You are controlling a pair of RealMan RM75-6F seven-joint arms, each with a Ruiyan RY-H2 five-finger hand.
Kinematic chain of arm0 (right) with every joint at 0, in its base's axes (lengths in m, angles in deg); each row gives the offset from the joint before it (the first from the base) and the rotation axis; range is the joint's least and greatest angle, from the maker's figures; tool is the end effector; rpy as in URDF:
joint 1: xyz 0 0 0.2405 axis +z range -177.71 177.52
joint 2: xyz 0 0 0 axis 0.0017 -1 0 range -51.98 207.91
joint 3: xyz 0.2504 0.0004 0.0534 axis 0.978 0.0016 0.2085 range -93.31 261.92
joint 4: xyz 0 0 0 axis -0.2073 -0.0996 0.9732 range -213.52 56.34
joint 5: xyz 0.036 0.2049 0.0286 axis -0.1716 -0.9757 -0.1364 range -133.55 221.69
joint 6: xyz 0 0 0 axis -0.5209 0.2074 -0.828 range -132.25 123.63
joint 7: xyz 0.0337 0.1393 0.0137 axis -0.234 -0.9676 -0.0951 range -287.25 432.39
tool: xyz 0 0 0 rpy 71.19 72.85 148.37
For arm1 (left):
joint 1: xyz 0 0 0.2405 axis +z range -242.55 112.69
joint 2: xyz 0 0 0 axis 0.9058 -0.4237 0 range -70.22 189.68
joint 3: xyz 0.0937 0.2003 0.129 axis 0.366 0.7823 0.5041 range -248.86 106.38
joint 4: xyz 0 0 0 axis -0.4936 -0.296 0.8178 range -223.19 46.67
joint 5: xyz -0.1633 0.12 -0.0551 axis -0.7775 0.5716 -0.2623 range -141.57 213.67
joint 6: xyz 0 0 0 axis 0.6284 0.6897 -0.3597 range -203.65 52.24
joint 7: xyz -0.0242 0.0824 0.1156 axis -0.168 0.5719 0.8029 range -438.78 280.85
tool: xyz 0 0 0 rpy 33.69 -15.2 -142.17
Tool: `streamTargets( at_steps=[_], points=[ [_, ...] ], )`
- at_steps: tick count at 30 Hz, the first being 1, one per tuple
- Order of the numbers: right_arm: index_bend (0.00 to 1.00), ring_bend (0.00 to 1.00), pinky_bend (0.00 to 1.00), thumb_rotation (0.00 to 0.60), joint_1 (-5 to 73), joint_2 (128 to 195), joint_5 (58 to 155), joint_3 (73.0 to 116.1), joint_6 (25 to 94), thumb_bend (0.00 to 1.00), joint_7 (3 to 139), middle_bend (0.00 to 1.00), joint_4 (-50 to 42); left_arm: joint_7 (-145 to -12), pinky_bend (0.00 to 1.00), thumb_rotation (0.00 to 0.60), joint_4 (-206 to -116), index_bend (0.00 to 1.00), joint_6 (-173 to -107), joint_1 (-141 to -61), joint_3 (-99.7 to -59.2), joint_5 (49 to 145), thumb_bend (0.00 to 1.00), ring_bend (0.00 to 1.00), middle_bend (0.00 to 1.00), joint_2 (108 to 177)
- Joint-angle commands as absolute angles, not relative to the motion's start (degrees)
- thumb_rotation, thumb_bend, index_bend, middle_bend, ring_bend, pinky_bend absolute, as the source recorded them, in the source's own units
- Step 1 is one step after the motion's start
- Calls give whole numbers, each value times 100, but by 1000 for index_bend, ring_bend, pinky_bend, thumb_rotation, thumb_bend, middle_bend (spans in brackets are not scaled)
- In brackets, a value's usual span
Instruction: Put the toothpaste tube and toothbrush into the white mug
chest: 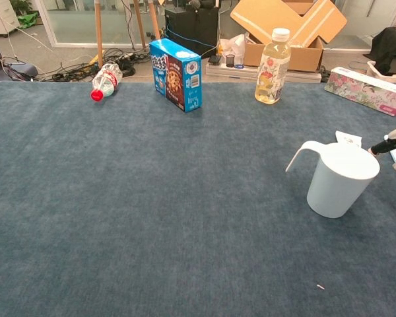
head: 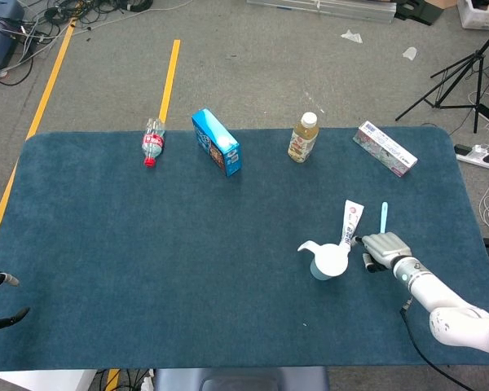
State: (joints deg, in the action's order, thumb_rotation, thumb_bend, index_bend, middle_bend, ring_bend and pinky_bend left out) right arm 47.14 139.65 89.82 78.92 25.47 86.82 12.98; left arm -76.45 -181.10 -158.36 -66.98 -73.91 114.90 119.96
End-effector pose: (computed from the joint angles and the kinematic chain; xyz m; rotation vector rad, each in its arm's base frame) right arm -0.2724 -0.3232 0.0823 1.8934 -1.2731 0.2204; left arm -0.3414 0.1630 0.1825 -1.3009 -0.9359 -0.7080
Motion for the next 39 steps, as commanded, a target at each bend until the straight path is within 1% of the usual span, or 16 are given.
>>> streamTargets(
  at_steps=[1,7,10,12,16,19,23,27,29,34,39],
  points=[
    [224,1000,1000,600,4676,13791,9157,7924,2575,685,8565,1000,1460,-7640,352,600,-18104,434,-15825,-6702,-7394,11479,0,306,403,11999],
    [224,1000,1000,600,4524,13300,9711,8037,2783,670,8342,1000,1884,-7610,352,600,-18100,433,-15797,-6715,-7389,11468,0,306,403,12014],
    [237,1000,1000,600,4368,13221,10083,8101,3209,620,8382,1000,1938,-7585,352,600,-18104,433,-15790,-6721,-7387,11466,0,307,403,12024],
    [257,1000,1000,600,4256,13288,10343,8096,3653,551,8651,1000,1852,-7573,351,600,-18106,434,-15781,-6724,-7382,11465,0,307,403,12030],
    [262,1000,1000,600,4121,13684,10661,8061,4457,423,9564,1000,1434,-7573,351,600,-18102,433,-15771,-6728,-7385,11451,0,306,403,12034],
    [262,1000,1000,600,4084,14042,10828,8038,4763,294,10140,1000,1013,-7589,351,600,-18099,433,-15768,-6728,-7390,11441,0,306,403,12028],
    [262,1000,1000,600,4096,14379,10999,8030,4702,126,10308,1000,556,-7607,352,600,-18096,434,-15770,-6726,-7388,11443,0,307,403,12021],
    [263,1000,1000,600,4113,14575,11310,8030,4568,21,10089,1000,233,-7614,352,600,-18087,433,-15764,-6726,-7393,11428,0,307,403,12020],
    [268,1000,1000,600,4106,14676,11555,8024,4554,1,9880,1000,70,-7602,352,600,-18086,433,-15761,-6729,-7393,11423,0,307,403,12024],
    [282,1000,1000,600,4079,14965,12146,8001,4629,0,9400,1000,-392,-7573,352,600,-18090,434,-15753,-6731,-7388,11416,0,307,403,12034],
    [295,1000,1000,600,4085,15185,12411,8013,4614,4,9210,1000,-731,-7574,351,600,-18073,433,-15739,-6733,-7386,11403,0,306,403,12039]
  ],
)
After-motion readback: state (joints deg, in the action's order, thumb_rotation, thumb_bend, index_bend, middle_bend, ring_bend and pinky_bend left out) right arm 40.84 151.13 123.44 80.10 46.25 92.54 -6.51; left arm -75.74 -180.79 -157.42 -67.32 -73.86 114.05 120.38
